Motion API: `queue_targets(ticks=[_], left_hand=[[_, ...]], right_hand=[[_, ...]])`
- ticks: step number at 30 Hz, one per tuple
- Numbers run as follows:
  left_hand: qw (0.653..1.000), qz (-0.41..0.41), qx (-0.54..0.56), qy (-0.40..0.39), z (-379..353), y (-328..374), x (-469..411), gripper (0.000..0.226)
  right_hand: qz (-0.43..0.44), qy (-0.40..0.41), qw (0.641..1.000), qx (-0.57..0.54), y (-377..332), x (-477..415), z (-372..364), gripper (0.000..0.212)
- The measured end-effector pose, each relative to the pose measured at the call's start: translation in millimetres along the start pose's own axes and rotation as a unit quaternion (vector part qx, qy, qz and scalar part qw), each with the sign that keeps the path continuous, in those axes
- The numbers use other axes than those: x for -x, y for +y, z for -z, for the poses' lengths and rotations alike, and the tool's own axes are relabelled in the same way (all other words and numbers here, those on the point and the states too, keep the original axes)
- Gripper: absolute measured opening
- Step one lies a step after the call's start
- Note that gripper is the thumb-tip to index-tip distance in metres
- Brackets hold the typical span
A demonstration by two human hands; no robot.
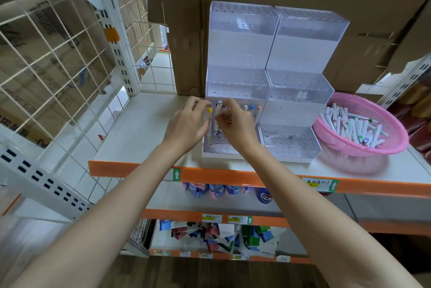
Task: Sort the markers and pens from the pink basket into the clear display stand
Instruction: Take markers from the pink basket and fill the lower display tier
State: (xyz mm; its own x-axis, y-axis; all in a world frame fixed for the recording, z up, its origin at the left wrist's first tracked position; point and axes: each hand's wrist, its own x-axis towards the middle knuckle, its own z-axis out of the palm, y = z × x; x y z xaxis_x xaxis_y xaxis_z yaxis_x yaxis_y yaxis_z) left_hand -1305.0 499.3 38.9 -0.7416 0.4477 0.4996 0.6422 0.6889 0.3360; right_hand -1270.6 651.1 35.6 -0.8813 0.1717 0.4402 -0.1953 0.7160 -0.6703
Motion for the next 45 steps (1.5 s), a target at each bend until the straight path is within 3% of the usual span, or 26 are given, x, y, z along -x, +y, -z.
queue_targets(ticks=[5, 13, 19, 27, 32, 38, 41, 45], left_hand=[[0.999, -0.023, -0.039, 0.014, 10, 2, 1, 0.044], [0.991, -0.033, -0.115, -0.052, 10, 2, 8, 0.062], [0.987, -0.035, -0.14, -0.073, 10, -1, 8, 0.063], [0.984, -0.031, -0.151, -0.094, 11, -2, 8, 0.065], [0.988, -0.036, -0.139, -0.05, 13, 2, 3, 0.056], [0.987, -0.088, -0.135, 0.01, 7, 34, -14, 0.051], [0.982, -0.126, -0.137, -0.019, -5, 62, -26, 0.051], [0.976, -0.162, -0.13, -0.059, -34, 105, -38, 0.052]], right_hand=[[0.009, -0.023, 1.0, 0.019, 6, 2, -7, 0.02], [0.011, -0.015, 0.999, 0.027, 5, 4, -9, 0.021], [-0.022, -0.028, 0.999, 0.032, 9, 6, -12, 0.009], [-0.009, -0.047, 0.998, 0.052, 10, 6, -6, 0.012], [0.003, -0.001, 0.999, 0.048, 10, 7, 17, 0.014], [0.074, 0.057, 0.976, 0.195, 28, 15, 66, 0.013], [0.098, 0.045, 0.955, 0.275, 51, 20, 93, 0.019], [0.067, 0.026, 0.943, 0.324, 82, 33, 132, 0.031]])
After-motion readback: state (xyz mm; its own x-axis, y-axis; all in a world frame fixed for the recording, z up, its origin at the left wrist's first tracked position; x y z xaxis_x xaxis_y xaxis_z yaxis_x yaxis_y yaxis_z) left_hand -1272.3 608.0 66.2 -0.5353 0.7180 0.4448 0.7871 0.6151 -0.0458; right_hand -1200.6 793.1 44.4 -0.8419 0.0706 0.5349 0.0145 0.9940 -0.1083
